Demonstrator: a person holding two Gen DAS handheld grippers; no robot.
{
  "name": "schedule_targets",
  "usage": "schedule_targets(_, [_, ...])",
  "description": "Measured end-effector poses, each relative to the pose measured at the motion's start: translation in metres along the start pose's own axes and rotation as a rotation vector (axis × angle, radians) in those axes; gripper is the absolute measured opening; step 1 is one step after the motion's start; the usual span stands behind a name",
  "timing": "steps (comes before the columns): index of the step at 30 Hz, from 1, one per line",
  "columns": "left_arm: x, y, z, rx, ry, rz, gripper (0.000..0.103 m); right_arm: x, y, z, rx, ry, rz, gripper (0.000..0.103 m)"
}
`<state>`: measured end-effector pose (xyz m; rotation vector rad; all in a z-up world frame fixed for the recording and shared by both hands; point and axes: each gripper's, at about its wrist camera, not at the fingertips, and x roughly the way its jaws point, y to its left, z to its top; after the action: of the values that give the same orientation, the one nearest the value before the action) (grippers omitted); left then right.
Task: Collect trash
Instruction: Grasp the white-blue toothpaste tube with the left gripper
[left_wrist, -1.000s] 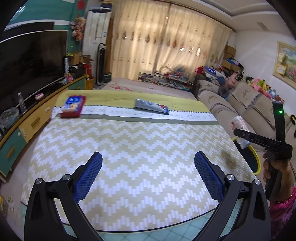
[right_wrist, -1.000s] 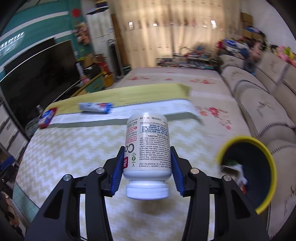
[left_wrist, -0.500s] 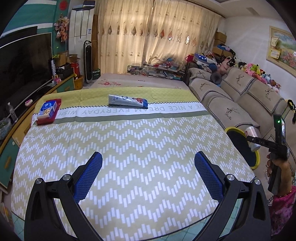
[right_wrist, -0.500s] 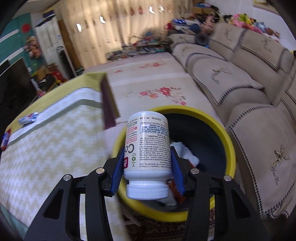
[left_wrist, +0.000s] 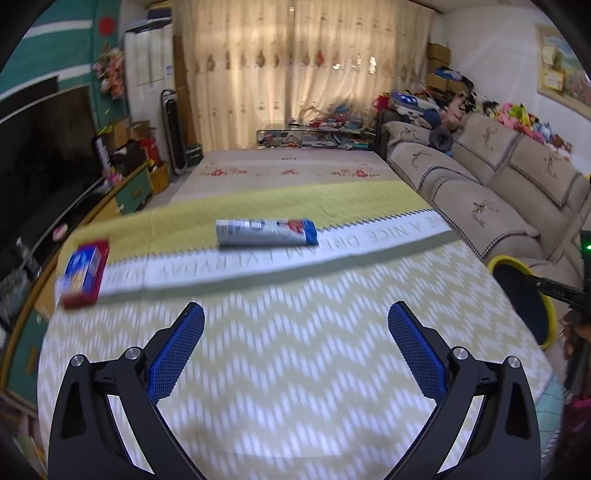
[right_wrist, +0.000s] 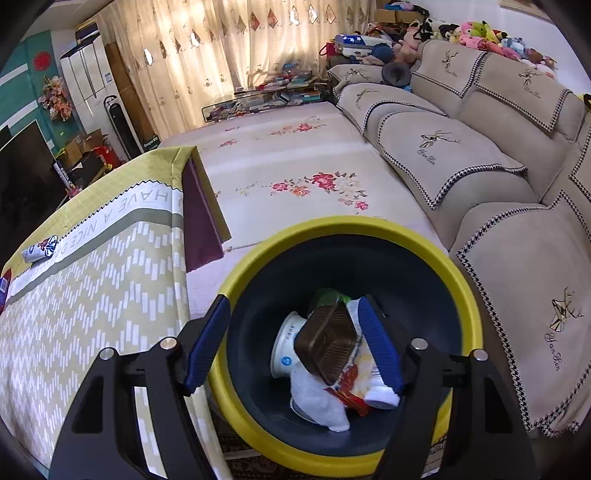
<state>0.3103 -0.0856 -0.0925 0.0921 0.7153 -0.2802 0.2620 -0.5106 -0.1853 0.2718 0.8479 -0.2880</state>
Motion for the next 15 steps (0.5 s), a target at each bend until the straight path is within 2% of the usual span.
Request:
schedule_targets(4, [0.042, 0.023, 0.026, 0.018, 0.04, -0.047, 0.098, 0.006, 0.01, 0.003, -0.015, 0.011, 0.003, 0.068])
schedule_targets(9, [0.091, 0.051, 0.053, 0.069, 0.05, -0.025, 0.098, 0.011, 0.021, 0.006, -0.028, 0.021, -0.005, 0.068])
schedule_targets(15, [0.129, 0.055, 0.081, 0.207, 0.099, -0.125, 0.098, 0.013, 0.026, 0.012, -0.036, 0.025, -0.016, 0.068])
